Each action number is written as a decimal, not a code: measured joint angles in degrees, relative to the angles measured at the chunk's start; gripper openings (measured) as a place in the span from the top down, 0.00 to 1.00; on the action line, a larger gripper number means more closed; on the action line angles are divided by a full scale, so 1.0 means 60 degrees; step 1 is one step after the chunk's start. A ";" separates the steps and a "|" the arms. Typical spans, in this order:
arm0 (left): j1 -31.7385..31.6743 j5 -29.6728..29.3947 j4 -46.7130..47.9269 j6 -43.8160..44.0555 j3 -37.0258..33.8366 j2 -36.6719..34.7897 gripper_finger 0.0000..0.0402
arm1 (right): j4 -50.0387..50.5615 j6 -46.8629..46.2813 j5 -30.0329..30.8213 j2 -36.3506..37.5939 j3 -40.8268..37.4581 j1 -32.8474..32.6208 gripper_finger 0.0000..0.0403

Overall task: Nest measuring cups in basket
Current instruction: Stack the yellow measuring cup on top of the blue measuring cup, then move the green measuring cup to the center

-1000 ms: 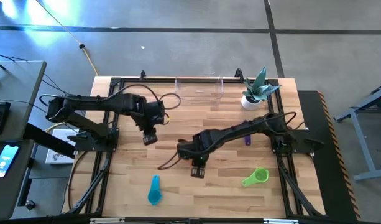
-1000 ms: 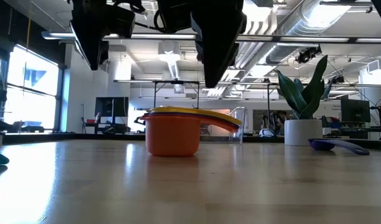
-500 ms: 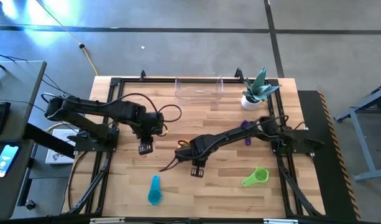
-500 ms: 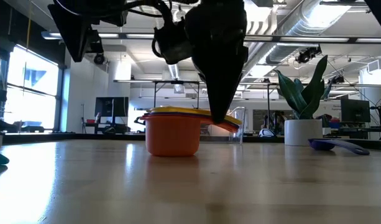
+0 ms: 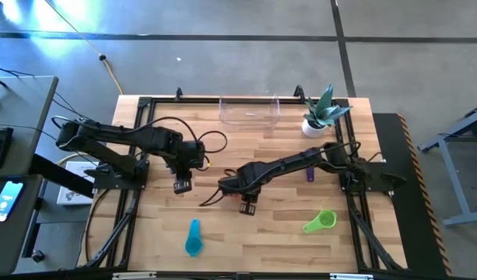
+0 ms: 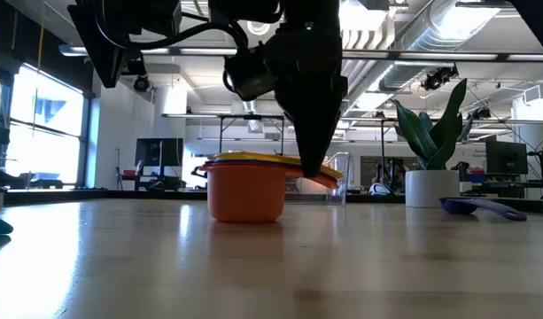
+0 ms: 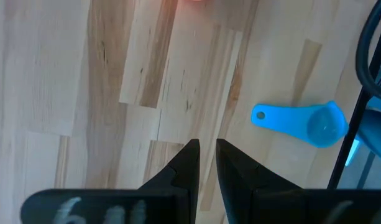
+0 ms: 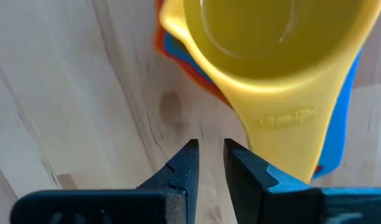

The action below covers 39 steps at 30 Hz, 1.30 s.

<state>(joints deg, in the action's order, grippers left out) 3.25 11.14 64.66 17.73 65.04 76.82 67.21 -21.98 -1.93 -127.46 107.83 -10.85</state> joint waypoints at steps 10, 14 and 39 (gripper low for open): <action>-0.0004 0.0003 -0.0040 0.0016 0.0000 0.0000 0.89 | 0.0309 -0.0086 0.0579 0.0000 0.0000 0.0074 0.83; -0.0004 0.0003 -0.0040 0.0016 0.0000 0.0000 0.89 | 0.0530 -0.0248 0.0265 0.0000 0.0000 0.0168 0.83; -0.0004 -0.0711 -0.0169 0.0016 0.0000 -0.0002 0.89 | 0.2569 -0.2744 0.1910 0.1859 0.0004 -0.0073 0.83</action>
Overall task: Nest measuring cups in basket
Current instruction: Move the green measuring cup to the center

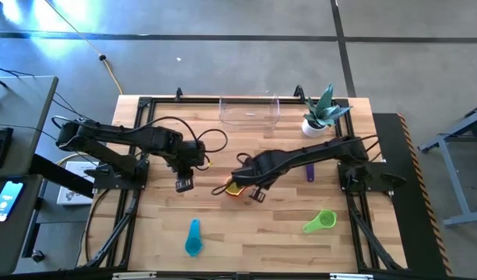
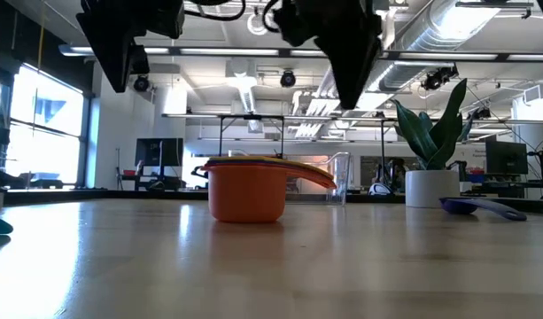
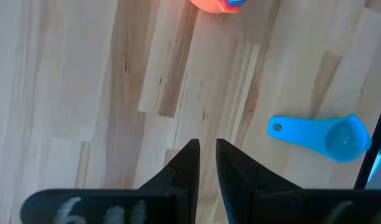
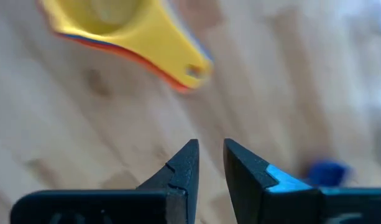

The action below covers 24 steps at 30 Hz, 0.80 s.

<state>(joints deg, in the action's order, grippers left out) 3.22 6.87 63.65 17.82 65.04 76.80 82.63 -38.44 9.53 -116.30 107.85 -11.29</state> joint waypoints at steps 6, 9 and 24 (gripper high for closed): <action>-0.0002 -0.0033 -0.0190 0.0000 0.0000 -0.0001 0.89 | 0.1248 -0.0814 0.0897 0.0679 0.0000 -0.0138 0.83; 0.0000 -0.0033 -0.0301 0.0009 0.0003 0.0002 0.89 | 0.1165 -0.0924 0.1231 0.1192 -0.0278 -0.0211 0.83; -0.0125 -0.0036 -0.1501 0.0519 0.0000 0.0002 0.89 | 0.0316 -0.6555 0.0327 0.4964 -0.4765 -0.1020 0.83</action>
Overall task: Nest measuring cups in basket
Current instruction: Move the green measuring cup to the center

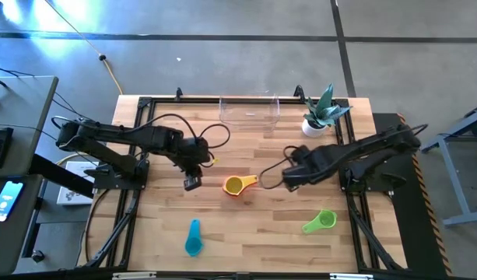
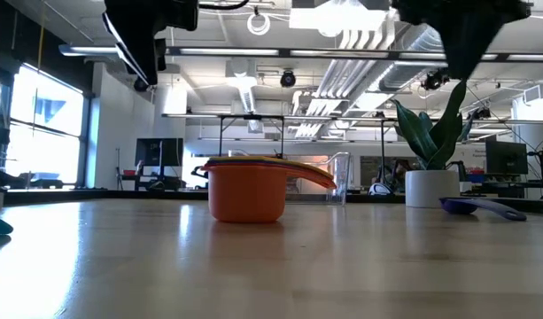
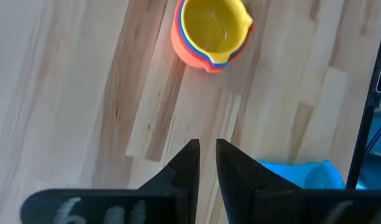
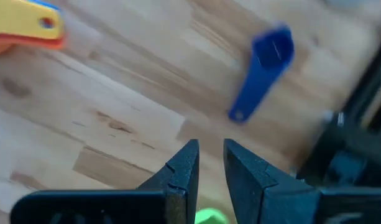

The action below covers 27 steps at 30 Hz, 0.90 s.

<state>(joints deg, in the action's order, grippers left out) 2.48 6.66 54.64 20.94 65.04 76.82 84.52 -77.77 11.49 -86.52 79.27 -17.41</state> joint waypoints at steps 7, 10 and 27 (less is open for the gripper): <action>-0.0007 0.0000 -0.0353 -0.0009 0.0003 0.0000 0.89 | -0.0021 -0.4092 -0.0655 0.1122 -0.1604 -0.0977 0.83; -0.0018 0.0000 -0.0348 -0.0009 0.0002 0.0000 0.89 | -0.0023 -0.5404 -0.1336 0.1399 -0.2221 -0.1414 0.83; -0.0043 0.0000 -0.0345 -0.0009 0.0000 0.0000 0.89 | -0.2966 -0.9272 -0.2999 0.1472 -0.4079 -0.4158 0.83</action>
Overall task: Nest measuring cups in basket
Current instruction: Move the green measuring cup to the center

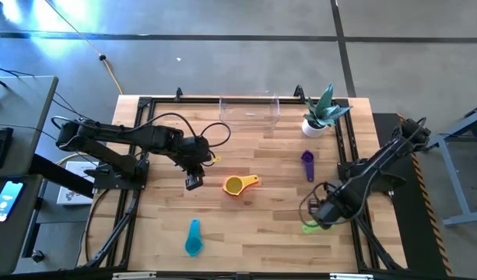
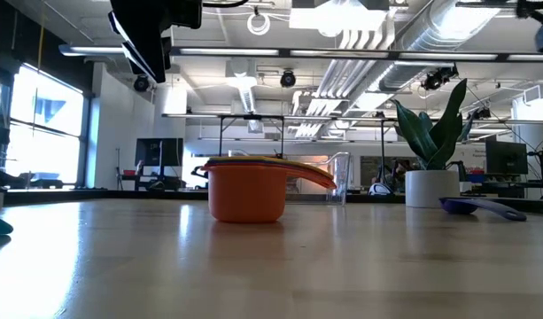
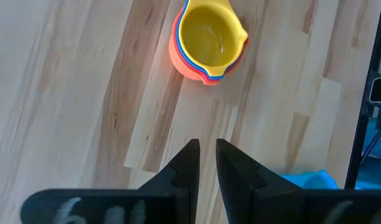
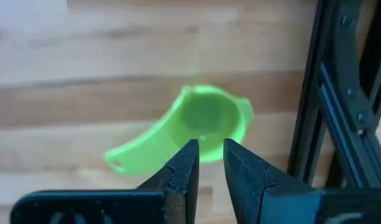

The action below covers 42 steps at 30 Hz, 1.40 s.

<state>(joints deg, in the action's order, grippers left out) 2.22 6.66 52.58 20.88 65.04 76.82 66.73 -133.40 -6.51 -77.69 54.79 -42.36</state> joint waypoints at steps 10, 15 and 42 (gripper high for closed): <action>0.0000 0.0000 0.0004 0.0012 0.0000 0.0000 0.89 | -0.0576 -0.0266 -0.0609 -0.0391 -0.0118 -0.0805 0.83; 0.0000 0.0004 0.0001 0.0019 0.0000 0.0000 0.89 | -0.0873 -0.0266 -0.0614 -0.0893 -0.0118 -0.1059 0.83; 0.0000 0.0004 -0.0040 0.0762 0.0000 0.0000 0.89 | -0.0618 -0.0346 -0.1204 -0.2709 -0.0118 -0.1135 0.83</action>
<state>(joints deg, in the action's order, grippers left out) 2.22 6.68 52.34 25.46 65.04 76.82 63.02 -135.48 -13.73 -93.94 54.08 -49.17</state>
